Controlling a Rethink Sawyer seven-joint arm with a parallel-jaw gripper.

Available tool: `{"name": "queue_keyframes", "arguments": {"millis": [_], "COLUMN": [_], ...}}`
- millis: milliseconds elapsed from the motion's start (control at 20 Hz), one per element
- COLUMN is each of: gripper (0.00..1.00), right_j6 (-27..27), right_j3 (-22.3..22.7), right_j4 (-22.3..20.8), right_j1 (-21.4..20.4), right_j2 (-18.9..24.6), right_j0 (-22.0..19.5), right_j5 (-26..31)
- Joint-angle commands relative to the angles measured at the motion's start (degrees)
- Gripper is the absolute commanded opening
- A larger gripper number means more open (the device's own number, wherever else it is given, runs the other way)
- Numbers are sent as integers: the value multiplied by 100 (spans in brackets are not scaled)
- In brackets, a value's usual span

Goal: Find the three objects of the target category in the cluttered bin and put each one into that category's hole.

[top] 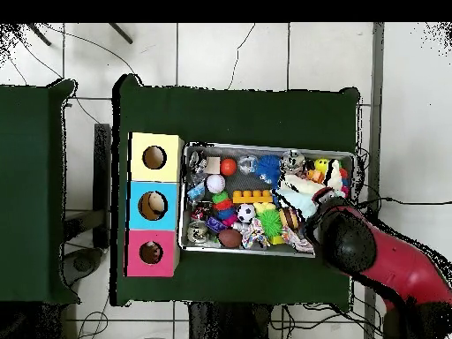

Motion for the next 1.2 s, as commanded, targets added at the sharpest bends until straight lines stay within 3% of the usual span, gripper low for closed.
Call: {"name": "queue_keyframes", "arguments": {"millis": [50,1000,1200], "gripper": [0,0,0], "right_j6": [-647,-435,-510], "right_j3": [917,914,1017], "right_j4": [-283,-463,-380], "right_j1": [-499,-335,-438], "right_j2": [779,847,1033], "right_j0": [-135,-122,-288], "right_j5": [482,339,403]}}
